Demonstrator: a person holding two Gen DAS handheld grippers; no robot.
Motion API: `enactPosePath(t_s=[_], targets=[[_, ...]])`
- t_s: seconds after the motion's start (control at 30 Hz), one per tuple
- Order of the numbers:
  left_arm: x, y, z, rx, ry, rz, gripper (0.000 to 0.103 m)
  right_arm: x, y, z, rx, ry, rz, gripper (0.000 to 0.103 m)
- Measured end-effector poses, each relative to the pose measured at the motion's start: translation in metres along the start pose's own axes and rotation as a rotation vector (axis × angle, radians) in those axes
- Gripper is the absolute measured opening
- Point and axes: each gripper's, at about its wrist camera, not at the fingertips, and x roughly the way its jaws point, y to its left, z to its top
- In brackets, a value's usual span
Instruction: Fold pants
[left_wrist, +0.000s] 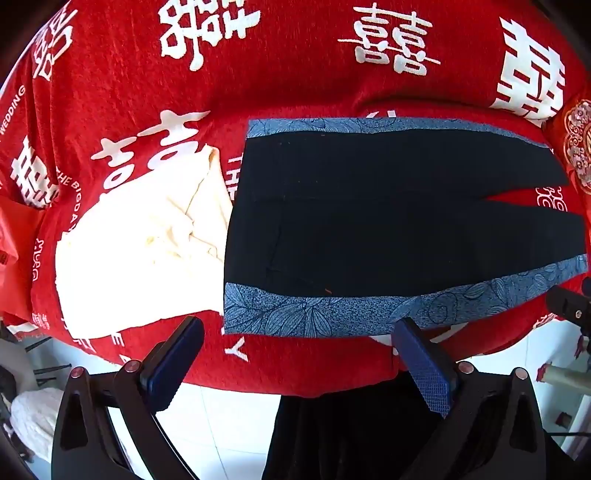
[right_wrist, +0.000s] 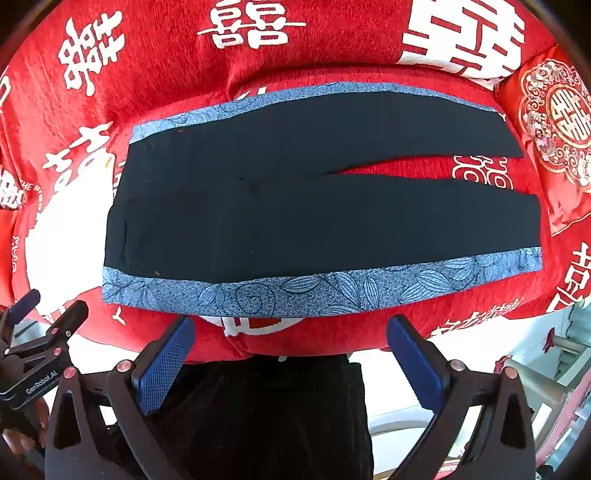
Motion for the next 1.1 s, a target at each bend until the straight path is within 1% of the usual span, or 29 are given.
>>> enactPosePath(t_s=[0.1, 0.23, 0.4, 0.47, 0.67, 0.83, 1.1], targets=[[0.003, -0.002, 0.000, -0.005, 0.027, -0.038, 0.103, 0.000, 0.000, 0.000, -0.001, -0.009, 0.007, 0.103], [-0.007, -0.007, 0.001, -0.019, 0.023, -0.035, 0.103, -0.003, 0.006, -0.003, -0.008, -0.007, 0.004, 0.103], [-0.016, 0.000, 0.000, -0.033, 0.002, -0.050, 0.103, -0.001, 0.014, -0.009, -0.041, -0.021, -0.004, 0.103], [-0.018, 0.002, 0.001, -0.043, 0.002, -0.077, 0.103, -0.008, 0.016, -0.006, -0.048, -0.028, -0.008, 0.103], [-0.022, 0.000, 0.004, -0.044, -0.006, -0.046, 0.103, -0.013, 0.011, -0.003, -0.037, -0.047, -0.011, 0.103], [-0.022, 0.000, 0.003, -0.058, 0.003, -0.050, 0.103, -0.015, 0.008, -0.003, -0.038, -0.054, -0.015, 0.103], [-0.024, -0.001, 0.002, -0.063, 0.001, -0.016, 0.103, -0.016, 0.005, -0.002, -0.033, -0.054, 0.002, 0.103]])
